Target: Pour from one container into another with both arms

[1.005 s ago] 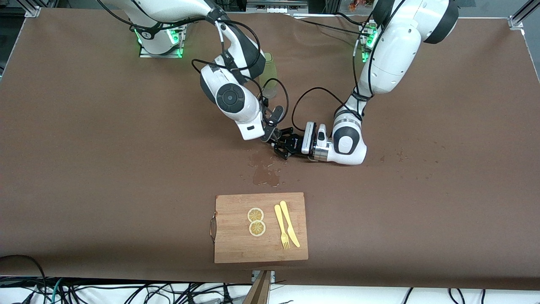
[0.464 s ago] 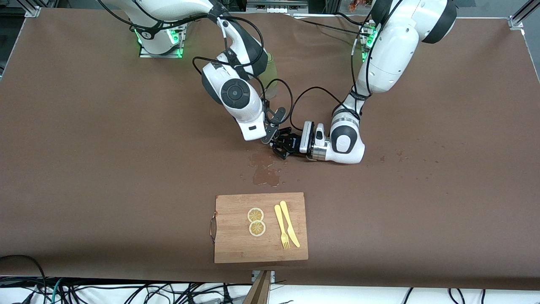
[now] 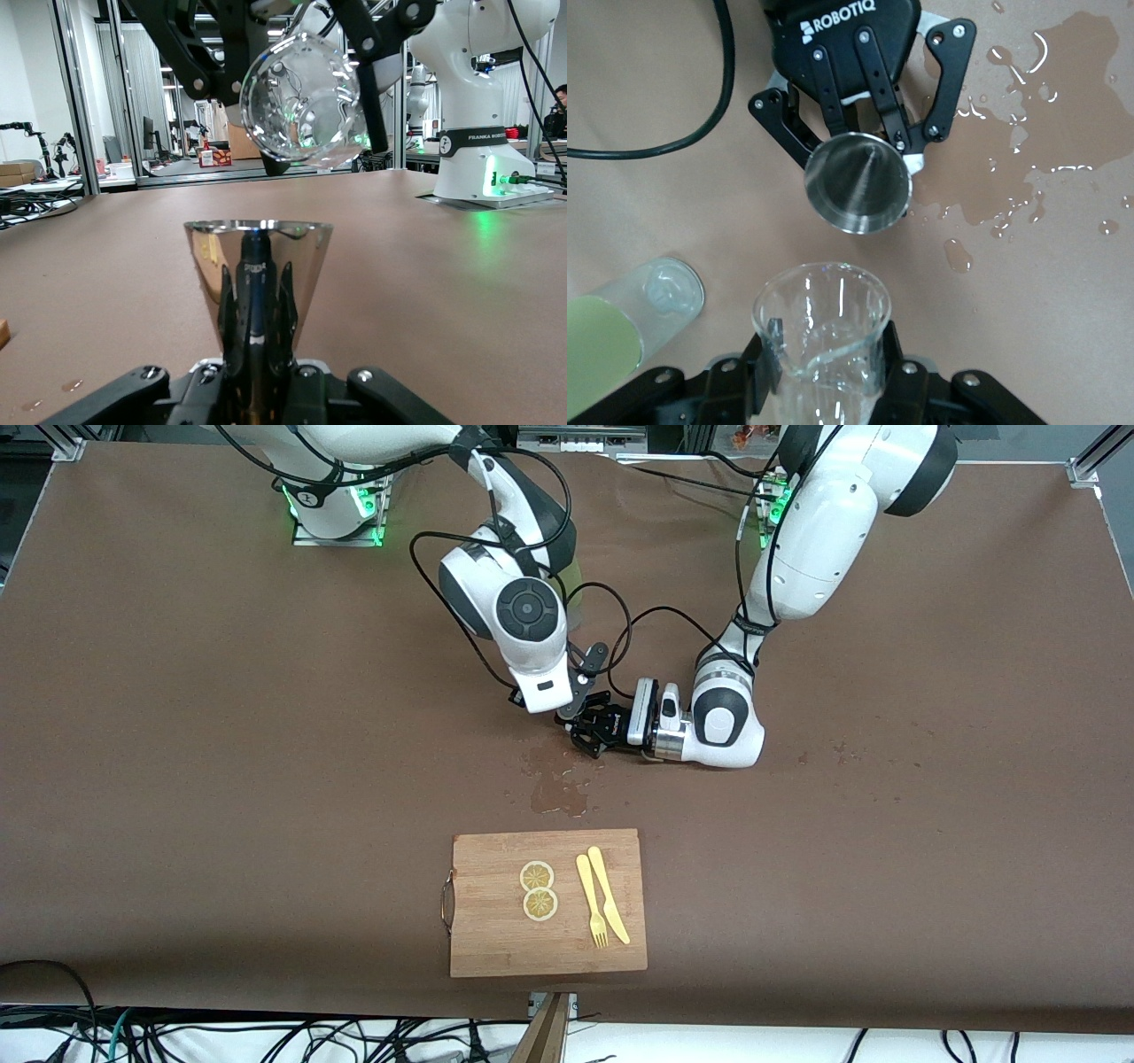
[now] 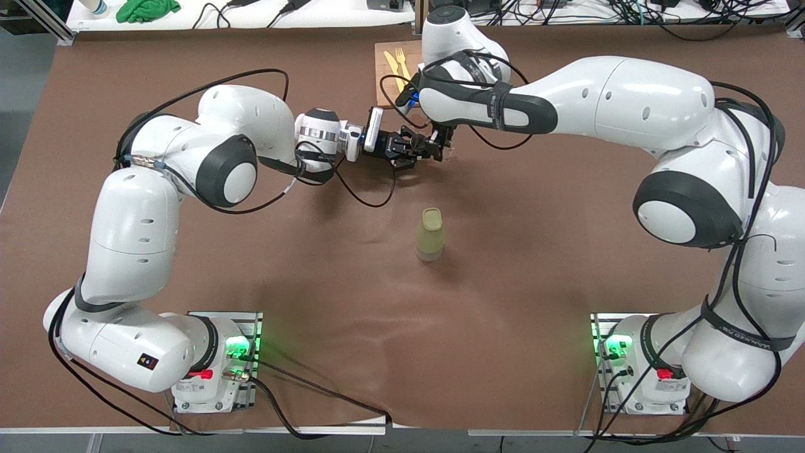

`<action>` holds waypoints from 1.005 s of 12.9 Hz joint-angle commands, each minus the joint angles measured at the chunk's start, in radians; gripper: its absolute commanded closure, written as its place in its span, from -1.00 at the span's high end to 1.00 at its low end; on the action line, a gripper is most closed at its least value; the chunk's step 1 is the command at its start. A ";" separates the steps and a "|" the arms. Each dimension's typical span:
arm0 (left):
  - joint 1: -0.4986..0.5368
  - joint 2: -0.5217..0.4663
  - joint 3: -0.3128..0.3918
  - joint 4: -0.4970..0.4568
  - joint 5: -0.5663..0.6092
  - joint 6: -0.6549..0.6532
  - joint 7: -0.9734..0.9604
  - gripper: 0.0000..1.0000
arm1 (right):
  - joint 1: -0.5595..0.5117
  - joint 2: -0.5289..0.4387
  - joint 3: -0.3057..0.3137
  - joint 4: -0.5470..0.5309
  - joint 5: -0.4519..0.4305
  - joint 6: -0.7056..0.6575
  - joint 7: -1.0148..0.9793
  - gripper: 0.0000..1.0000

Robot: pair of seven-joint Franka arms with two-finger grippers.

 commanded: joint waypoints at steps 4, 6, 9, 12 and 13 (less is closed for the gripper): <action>-0.037 0.009 0.009 0.000 -0.081 0.009 0.069 -1.00 | 0.043 0.070 -0.008 0.134 -0.134 -0.139 0.022 -0.74; -0.037 0.009 0.008 0.000 -0.083 0.011 0.069 -1.00 | 0.044 0.071 -0.006 0.134 -0.161 -0.152 0.021 -0.74; -0.037 0.009 0.008 0.001 -0.089 0.011 0.069 -1.00 | 0.058 0.076 -0.005 0.135 -0.195 -0.161 0.022 -0.74; -0.043 0.009 0.009 0.000 -0.097 0.011 0.070 -1.00 | 0.073 0.083 -0.006 0.141 -0.238 -0.164 0.023 -0.74; -0.044 0.009 0.009 0.000 -0.097 0.011 0.070 -1.00 | 0.087 0.083 -0.005 0.149 -0.258 -0.169 0.023 -0.74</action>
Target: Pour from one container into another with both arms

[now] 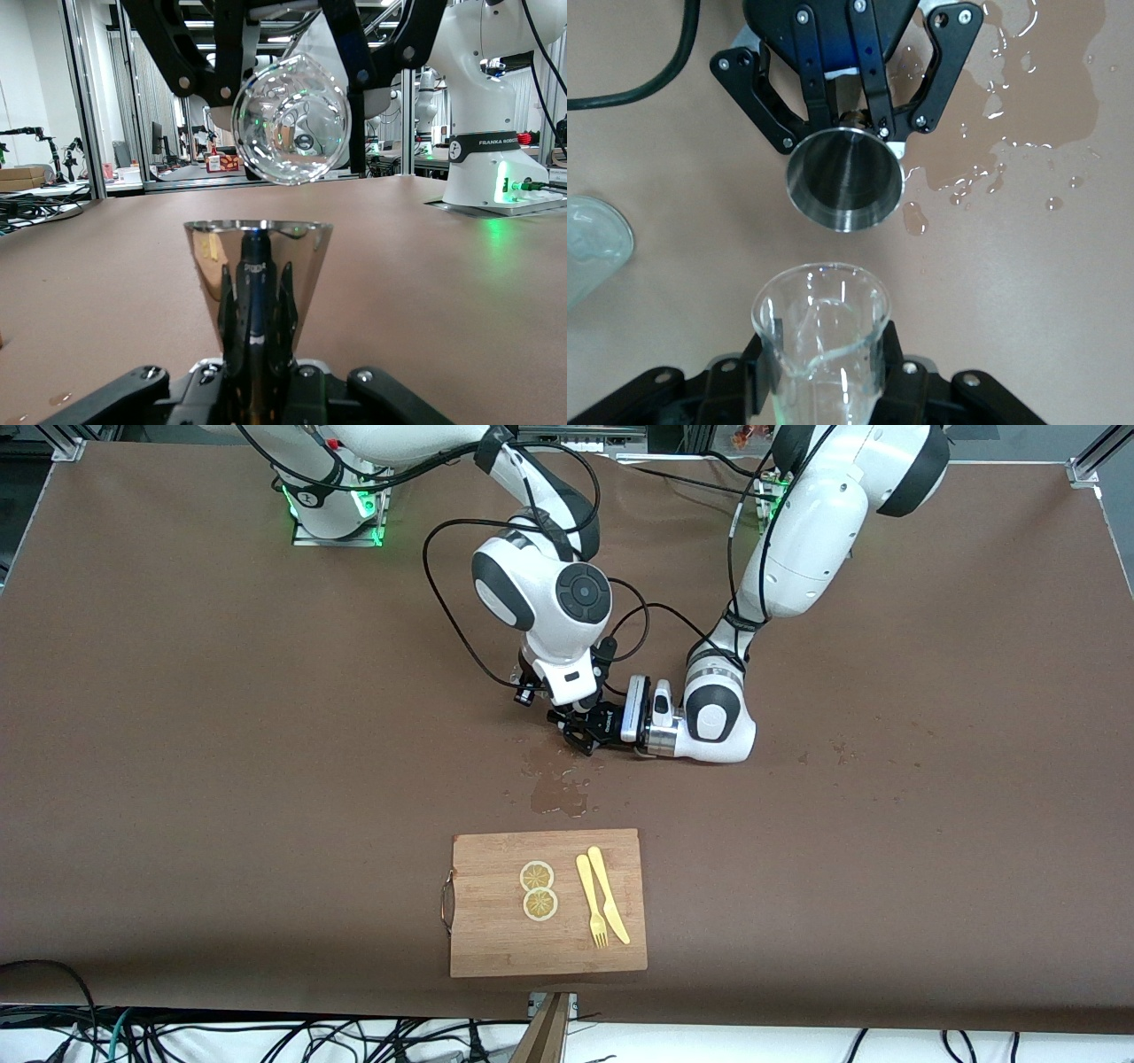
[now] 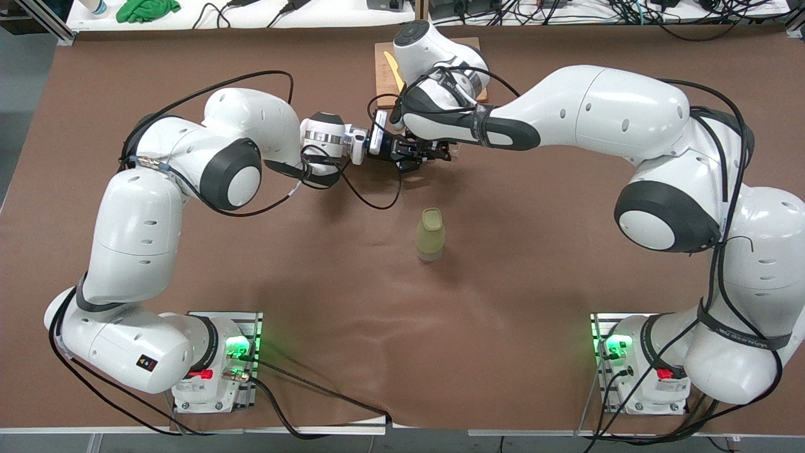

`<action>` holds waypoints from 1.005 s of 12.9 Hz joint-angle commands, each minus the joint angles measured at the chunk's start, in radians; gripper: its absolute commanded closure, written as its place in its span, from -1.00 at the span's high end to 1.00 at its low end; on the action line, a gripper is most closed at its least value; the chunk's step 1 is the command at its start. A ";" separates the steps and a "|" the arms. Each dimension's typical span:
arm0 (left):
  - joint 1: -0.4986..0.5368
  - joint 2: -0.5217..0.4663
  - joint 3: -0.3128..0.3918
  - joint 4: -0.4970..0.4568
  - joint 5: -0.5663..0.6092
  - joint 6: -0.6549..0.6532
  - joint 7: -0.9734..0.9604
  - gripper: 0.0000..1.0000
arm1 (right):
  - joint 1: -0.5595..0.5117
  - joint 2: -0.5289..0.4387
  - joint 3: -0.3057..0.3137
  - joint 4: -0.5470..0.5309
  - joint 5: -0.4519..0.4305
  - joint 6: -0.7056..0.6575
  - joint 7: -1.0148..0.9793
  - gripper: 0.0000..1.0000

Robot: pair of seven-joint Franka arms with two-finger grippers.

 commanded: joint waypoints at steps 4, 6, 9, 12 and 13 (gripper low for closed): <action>-0.020 0.001 0.008 0.000 -0.050 0.006 0.057 -1.00 | 0.054 0.036 -0.003 0.087 -0.097 -0.089 0.016 -0.74; -0.019 0.001 0.008 0.000 -0.050 0.006 0.057 -1.00 | 0.065 0.052 -0.002 0.101 -0.130 -0.104 0.016 -0.74; -0.020 0.001 0.008 0.000 -0.050 0.006 0.057 -1.00 | 0.077 0.064 -0.002 0.103 -0.165 -0.113 0.014 -0.74; -0.020 0.001 0.009 0.000 -0.050 0.006 0.057 -1.00 | 0.078 0.066 0.000 0.109 -0.173 -0.120 0.014 -0.74; -0.020 0.001 0.009 0.000 -0.050 0.006 0.057 -1.00 | 0.078 0.066 -0.002 0.112 -0.173 -0.121 0.014 -0.74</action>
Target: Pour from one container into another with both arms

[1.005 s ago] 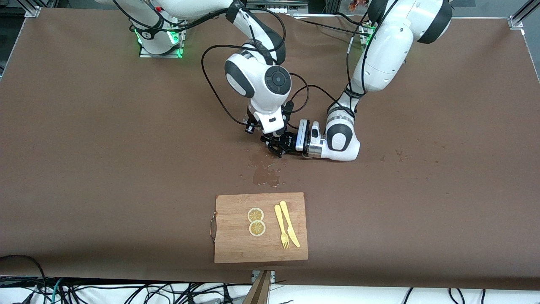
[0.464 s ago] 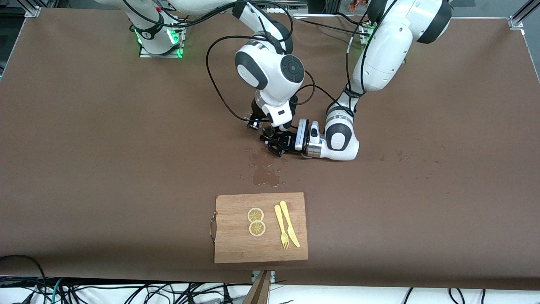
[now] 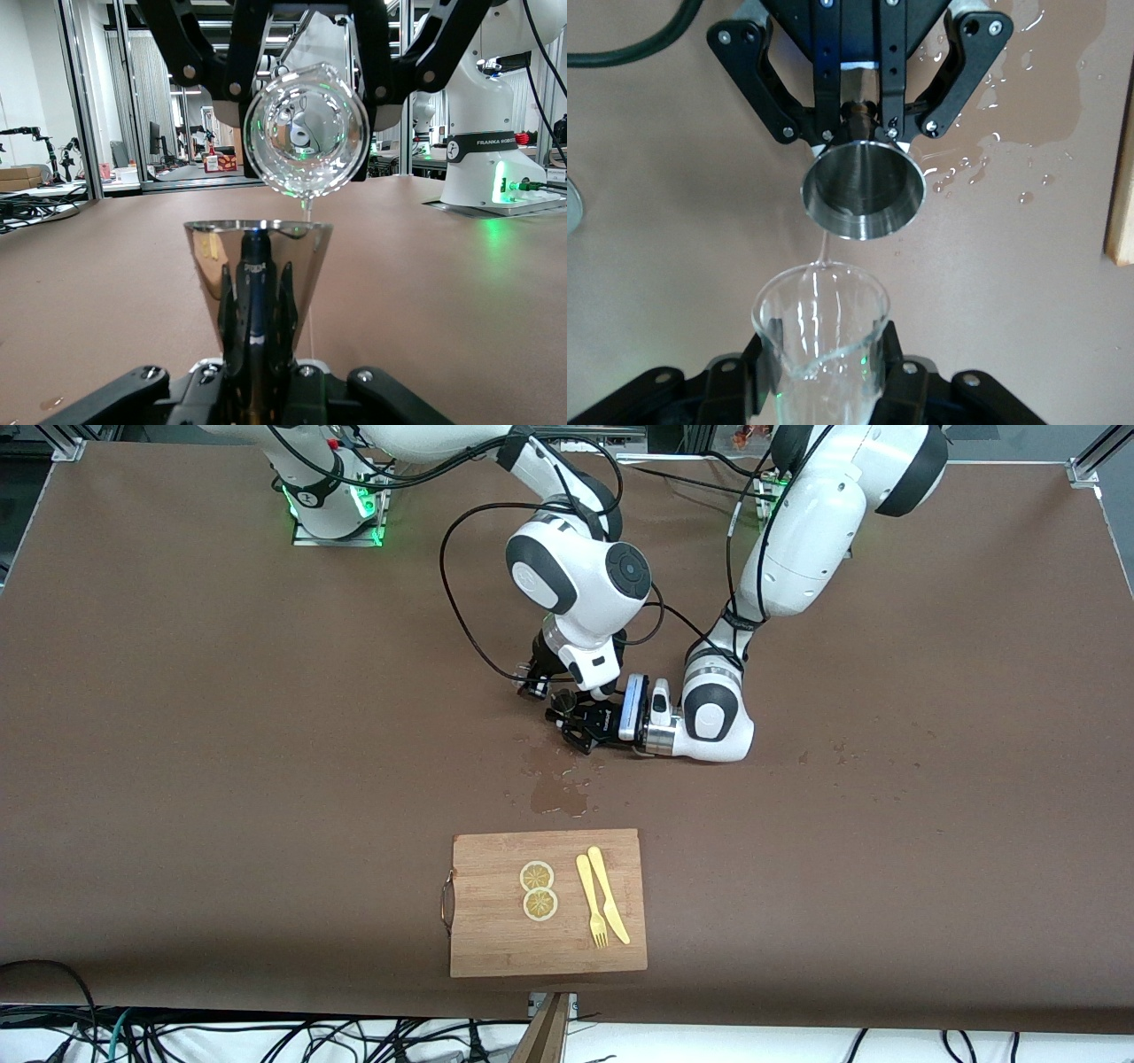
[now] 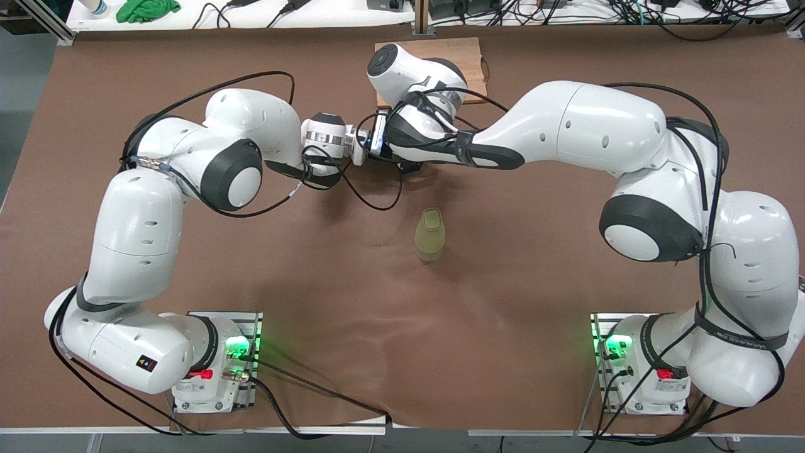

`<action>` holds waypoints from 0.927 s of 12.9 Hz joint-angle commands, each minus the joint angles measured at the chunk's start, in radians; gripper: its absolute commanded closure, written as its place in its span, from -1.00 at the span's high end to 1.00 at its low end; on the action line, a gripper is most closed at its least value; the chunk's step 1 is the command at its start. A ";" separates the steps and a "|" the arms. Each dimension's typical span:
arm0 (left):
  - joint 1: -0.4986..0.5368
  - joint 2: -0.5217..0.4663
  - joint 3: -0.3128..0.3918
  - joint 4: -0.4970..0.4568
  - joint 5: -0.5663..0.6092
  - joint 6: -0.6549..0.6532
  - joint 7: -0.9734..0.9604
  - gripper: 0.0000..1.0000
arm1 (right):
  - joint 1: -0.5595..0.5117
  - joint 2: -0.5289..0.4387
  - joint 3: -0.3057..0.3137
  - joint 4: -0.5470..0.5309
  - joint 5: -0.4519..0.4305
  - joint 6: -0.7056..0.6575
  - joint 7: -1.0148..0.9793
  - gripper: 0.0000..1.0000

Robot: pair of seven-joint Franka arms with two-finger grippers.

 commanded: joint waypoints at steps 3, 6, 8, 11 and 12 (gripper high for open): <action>-0.013 0.001 0.009 0.000 -0.049 0.005 0.057 -1.00 | 0.006 0.027 0.000 0.075 -0.023 -0.034 0.014 -0.74; -0.012 0.001 0.008 0.000 -0.049 0.005 0.057 -1.00 | 0.006 0.060 -0.003 0.128 -0.023 -0.032 0.030 -0.74; -0.013 0.001 0.009 0.000 -0.049 0.005 0.057 -1.00 | 0.008 0.067 -0.006 0.138 -0.023 -0.034 0.031 -0.74; -0.013 0.001 0.008 0.002 -0.049 0.005 0.057 -1.00 | 0.011 0.069 -0.006 0.148 -0.043 -0.048 0.031 -0.74; -0.013 0.001 0.008 0.000 -0.049 0.005 0.057 -1.00 | 0.016 0.070 -0.006 0.149 -0.044 -0.048 0.031 -0.74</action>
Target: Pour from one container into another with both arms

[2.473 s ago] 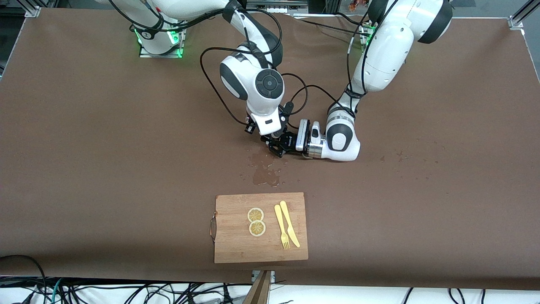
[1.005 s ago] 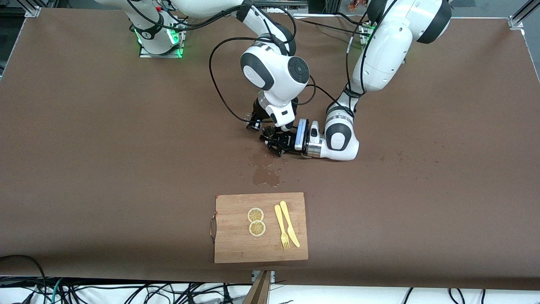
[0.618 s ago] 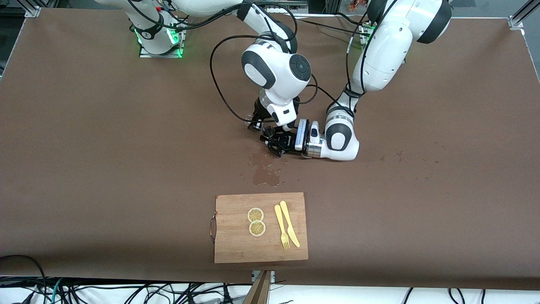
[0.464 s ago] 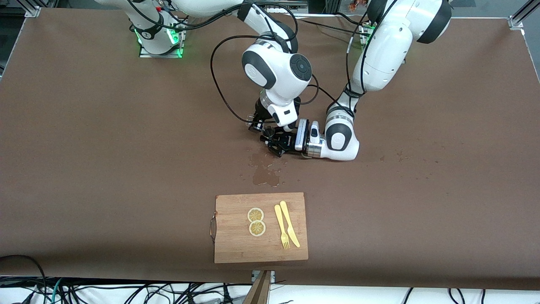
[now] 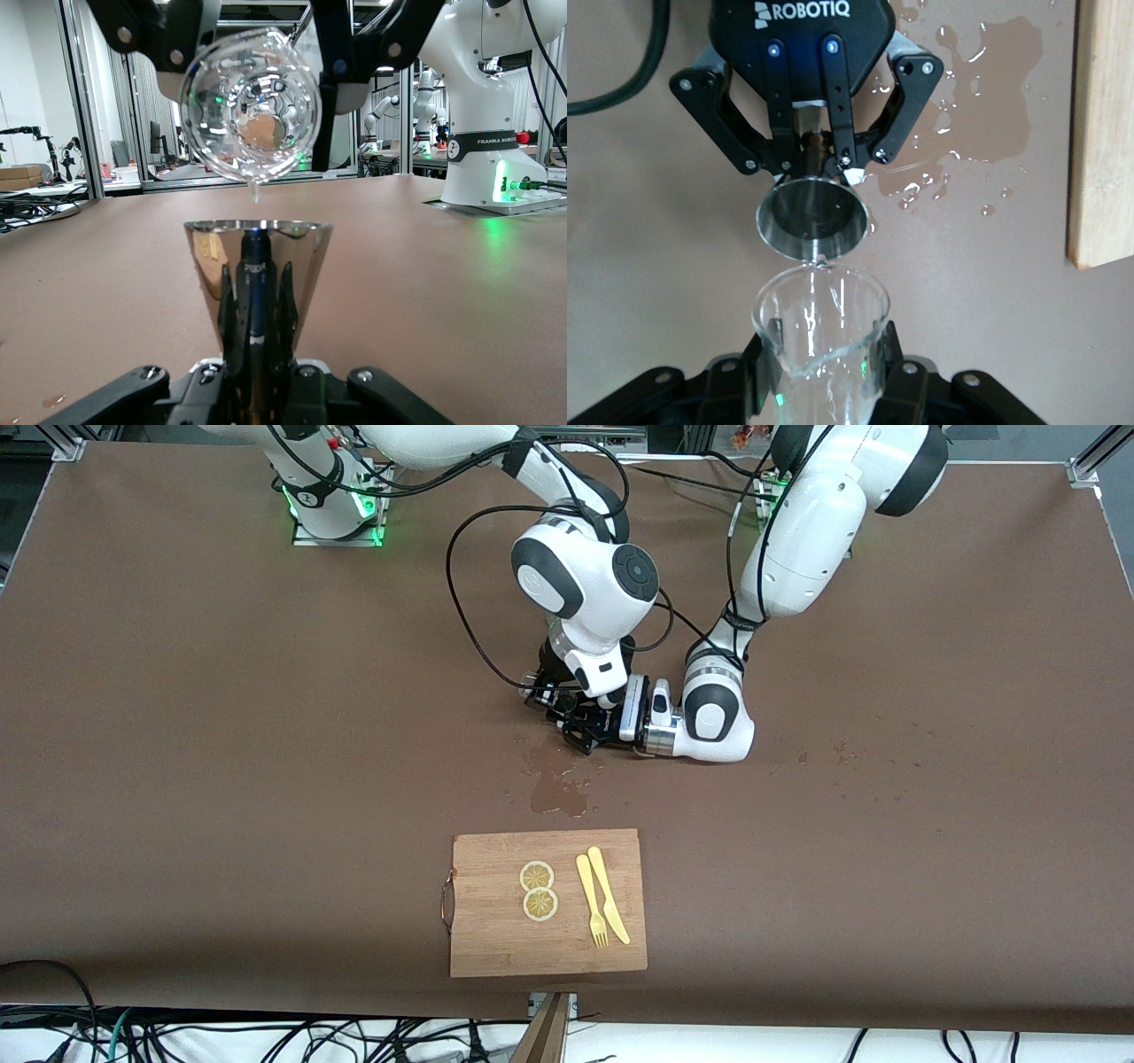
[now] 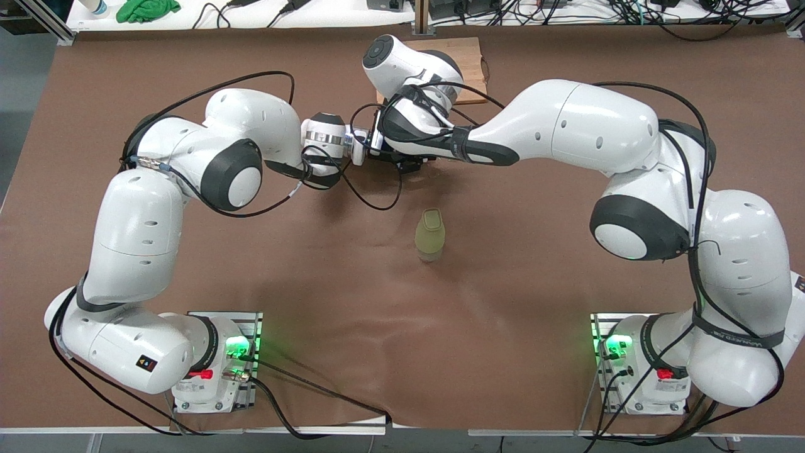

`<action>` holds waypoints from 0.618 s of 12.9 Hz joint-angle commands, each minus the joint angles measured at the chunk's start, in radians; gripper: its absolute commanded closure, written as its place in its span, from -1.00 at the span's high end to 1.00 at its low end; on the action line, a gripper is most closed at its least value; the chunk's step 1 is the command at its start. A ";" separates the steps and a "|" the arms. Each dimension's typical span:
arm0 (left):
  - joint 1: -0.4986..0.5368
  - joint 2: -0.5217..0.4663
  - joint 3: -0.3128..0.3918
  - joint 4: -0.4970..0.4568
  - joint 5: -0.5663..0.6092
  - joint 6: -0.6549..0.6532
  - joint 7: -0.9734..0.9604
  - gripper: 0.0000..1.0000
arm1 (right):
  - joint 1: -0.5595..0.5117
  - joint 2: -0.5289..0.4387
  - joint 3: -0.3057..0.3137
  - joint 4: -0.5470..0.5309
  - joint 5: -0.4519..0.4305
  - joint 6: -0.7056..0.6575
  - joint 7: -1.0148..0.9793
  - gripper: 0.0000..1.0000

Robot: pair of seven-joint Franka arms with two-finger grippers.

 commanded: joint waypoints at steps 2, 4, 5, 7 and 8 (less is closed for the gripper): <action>-0.013 0.001 0.006 0.002 -0.051 0.005 0.057 -1.00 | 0.021 0.027 -0.003 0.048 -0.038 -0.043 0.011 -0.74; -0.013 0.001 0.006 0.002 -0.051 0.005 0.057 -1.00 | 0.032 0.028 -0.005 0.048 -0.059 -0.045 0.011 -0.74; -0.013 0.001 0.006 0.000 -0.051 0.005 0.057 -1.00 | 0.038 0.034 -0.003 0.050 -0.080 -0.054 0.011 -0.74; -0.012 0.001 0.008 0.000 -0.051 0.005 0.057 -1.00 | 0.052 0.053 -0.005 0.080 -0.097 -0.071 0.010 -0.74; -0.012 0.001 0.008 0.000 -0.051 0.005 0.057 -1.00 | 0.053 0.056 -0.003 0.088 -0.111 -0.078 0.010 -0.74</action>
